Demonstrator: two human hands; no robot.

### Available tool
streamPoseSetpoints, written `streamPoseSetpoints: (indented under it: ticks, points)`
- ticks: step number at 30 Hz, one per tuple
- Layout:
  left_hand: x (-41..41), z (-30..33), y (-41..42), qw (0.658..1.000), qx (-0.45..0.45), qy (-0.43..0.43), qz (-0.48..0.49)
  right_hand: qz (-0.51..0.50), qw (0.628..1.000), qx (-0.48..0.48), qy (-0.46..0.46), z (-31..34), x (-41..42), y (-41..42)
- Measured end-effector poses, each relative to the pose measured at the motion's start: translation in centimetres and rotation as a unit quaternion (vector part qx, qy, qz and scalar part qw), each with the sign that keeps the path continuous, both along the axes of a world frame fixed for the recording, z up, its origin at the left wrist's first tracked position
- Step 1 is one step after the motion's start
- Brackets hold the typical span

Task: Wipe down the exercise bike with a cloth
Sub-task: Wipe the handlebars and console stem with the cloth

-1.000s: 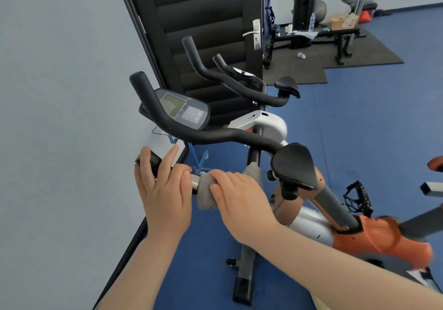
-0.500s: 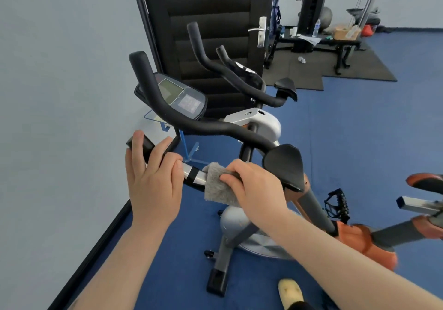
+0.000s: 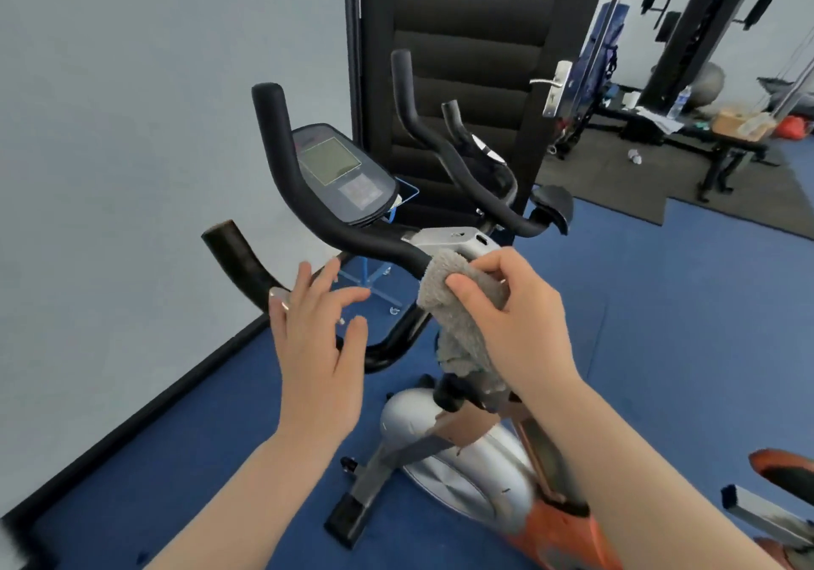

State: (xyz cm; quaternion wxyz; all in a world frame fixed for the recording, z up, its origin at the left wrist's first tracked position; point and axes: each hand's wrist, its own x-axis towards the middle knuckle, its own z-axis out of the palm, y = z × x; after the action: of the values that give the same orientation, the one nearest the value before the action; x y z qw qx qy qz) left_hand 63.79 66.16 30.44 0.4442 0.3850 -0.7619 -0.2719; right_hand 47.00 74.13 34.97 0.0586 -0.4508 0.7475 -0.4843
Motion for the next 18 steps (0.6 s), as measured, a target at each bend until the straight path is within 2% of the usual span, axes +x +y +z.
streamPoseSetpoints:
  ticks: [6, 7, 10, 14, 16, 18]
  points:
    - [-4.6, 0.3, 4.0, 0.999, 0.017, 0.032, -0.017, 0.081, 0.971, -0.012, 0.224, -3.7, -1.2, 2.3]
    - [-5.0, 0.0, 4.6, 0.999, 0.028, 0.033, -0.015, 0.085, 0.969, -0.019, 0.230, -4.6, -1.2, 3.2]
    - [-5.8, -1.2, 6.6, 0.998, 0.064, 0.004, -0.007, 0.107, 0.981, -0.006, 0.164, -6.1, -2.1, 5.5]
    - [-6.8, -2.1, 7.8, 0.998, 0.060, -0.003, 0.019, 0.126, 0.985, -0.040, 0.110, -4.5, -3.6, 4.1]
    - [-7.2, -2.1, 7.9, 0.997, 0.064, 0.020, 0.030, 0.160, 0.976, -0.023, 0.148, -3.8, -3.2, 3.3]
    - [-7.4, -2.2, 8.1, 0.995, 0.078, 0.040, 0.042, 0.187, 0.961, 0.031, 0.199, -4.4, -2.8, 3.9]
